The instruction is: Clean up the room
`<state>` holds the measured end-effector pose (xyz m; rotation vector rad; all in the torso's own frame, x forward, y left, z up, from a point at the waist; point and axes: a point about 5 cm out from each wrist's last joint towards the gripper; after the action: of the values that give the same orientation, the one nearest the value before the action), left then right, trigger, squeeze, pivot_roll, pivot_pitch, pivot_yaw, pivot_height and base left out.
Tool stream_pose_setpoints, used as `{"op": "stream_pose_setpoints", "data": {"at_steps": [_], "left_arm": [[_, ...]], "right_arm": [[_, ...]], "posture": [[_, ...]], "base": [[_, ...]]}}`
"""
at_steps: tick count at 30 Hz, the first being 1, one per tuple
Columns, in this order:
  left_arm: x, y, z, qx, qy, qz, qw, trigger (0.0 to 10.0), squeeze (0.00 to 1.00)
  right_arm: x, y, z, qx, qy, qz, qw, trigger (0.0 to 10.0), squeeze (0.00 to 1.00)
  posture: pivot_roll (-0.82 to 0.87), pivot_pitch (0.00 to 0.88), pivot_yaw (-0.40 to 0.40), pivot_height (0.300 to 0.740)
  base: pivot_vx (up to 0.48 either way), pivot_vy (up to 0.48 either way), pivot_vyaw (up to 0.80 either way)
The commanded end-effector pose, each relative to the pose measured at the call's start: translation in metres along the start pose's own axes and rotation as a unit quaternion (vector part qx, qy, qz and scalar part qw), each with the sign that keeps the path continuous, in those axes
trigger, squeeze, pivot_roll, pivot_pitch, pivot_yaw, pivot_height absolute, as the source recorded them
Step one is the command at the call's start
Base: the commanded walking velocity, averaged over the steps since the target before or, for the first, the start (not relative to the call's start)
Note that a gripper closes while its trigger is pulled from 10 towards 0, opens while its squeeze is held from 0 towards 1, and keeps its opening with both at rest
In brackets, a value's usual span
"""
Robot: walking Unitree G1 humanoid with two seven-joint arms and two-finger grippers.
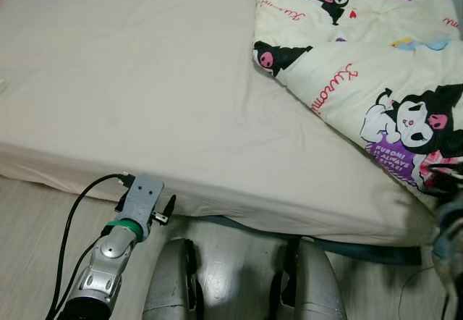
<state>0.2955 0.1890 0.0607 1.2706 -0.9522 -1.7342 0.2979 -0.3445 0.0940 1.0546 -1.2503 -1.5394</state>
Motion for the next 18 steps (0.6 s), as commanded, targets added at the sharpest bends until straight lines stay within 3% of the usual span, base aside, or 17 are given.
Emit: {"op": "stream_pose_setpoints", "data": {"at_steps": [1, 5, 7, 8, 9, 11, 12, 13, 14, 15, 18], "left_arm": [[0.006, -0.01, 0.003, -0.02, -0.008, -0.001, 1.0, 10.0, 0.0], [0.007, -0.01, 0.003, -0.02, -0.009, -0.001, 1.0, 10.0, 0.0], [0.007, -0.01, 0.003, -0.02, -0.009, -0.001, 1.0, 10.0, 0.0], [0.008, -0.01, 0.003, -0.02, -0.01, -0.002, 1.0, 10.0, 0.0], [0.008, -0.01, 0.003, -0.02, -0.01, -0.002, 1.0, 10.0, 0.0], [0.008, -0.011, 0.003, -0.021, -0.012, -0.004, 1.0, 10.0, 0.0], [0.008, -0.011, 0.003, -0.021, -0.012, -0.004, 1.0, 10.0, 0.0], [0.008, -0.011, 0.003, -0.02, -0.013, -0.005, 1.0, 10.0, 0.0], [0.008, -0.011, 0.003, -0.02, -0.013, -0.005, 1.0, 10.0, 0.0], [0.008, -0.01, 0.003, -0.02, -0.014, -0.005, 1.0, 10.0, 0.0], [0.008, -0.01, 0.002, -0.02, -0.015, -0.006, 1.0, 10.0, 0.0]], "right_arm": [[-0.012, -0.021, 0.005, -0.036, 0.039, 0.001, 0.999, 0.0, 0.0], [-0.025, -0.033, 0.008, -0.048, 0.067, 0.002, 0.997, 0.0, 0.0], [-0.022, -0.032, 0.008, -0.036, 0.047, 0.017, 0.998, 0.0, 0.0], [-0.011, -0.022, 0.009, -0.006, 0.001, 0.044, 0.999, 9.9, 0.0], [-0.011, -0.022, 0.009, -0.006, 0.001, 0.044, 0.999, 9.9, 0.0], [0.016, 0.008, 0.012, 0.074, -0.094, 0.101, 0.988, 10.0, 0.0], [0.016, 0.008, 0.012, 0.074, -0.094, 0.101, 0.988, 10.0, 0.0], [0.033, 0.026, 0.017, 0.111, -0.134, 0.121, 0.977, 10.0, 0.87], [0.033, 0.026, 0.017, 0.111, -0.134, 0.121, 0.977, 10.0, 0.87], [0.045, 0.041, 0.02, 0.137, -0.156, 0.137, 0.969, 10.0, 1.0], [0.057, 0.055, 0.023, 0.153, -0.173, 0.147, 0.962, 10.0, 1.0]], "posture": [[0.09, 0.23, 0.055, 0.606], [0.09, 0.228, 0.053, 0.606], [0.09, 0.228, 0.055, 0.606], [0.08, 0.228, 0.058, 0.606], [0.08, 0.228, 0.058, 0.606], [0.08, 0.228, 0.061, 0.606], [0.08, 0.228, 0.061, 0.606], [0.08, 0.229, 0.063, 0.606], [0.08, 0.229, 0.063, 0.606], [0.08, 0.23, 0.064, 0.606], [0.08, 0.232, 0.065, 0.606]], "base": [[0.0, 0.0, 0.0], [0.0, 0.0, 0.0], [0.0, 0.0, 0.0], [0.0, 0.0, 0.0], [0.0, 0.0, 0.0], [0.0, 0.0, 0.0], [0.0, 0.0, 0.0], [0.0, 0.0, 0.0], [0.0, 0.0, 0.0], [0.0, 0.0, 0.0], [0.0, 0.0, 0.0]]}}
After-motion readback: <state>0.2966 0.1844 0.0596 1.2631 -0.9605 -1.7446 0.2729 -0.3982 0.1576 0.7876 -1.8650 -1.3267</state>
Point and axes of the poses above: a point about 5 cm out from each wrist's last joint towards the gripper, its own z axis pointing back from the gripper into the wrist, its own y axis along the axis of the wrist's last joint, x = y × z, and after that the axes turned 4 degrees about -z, right-handed
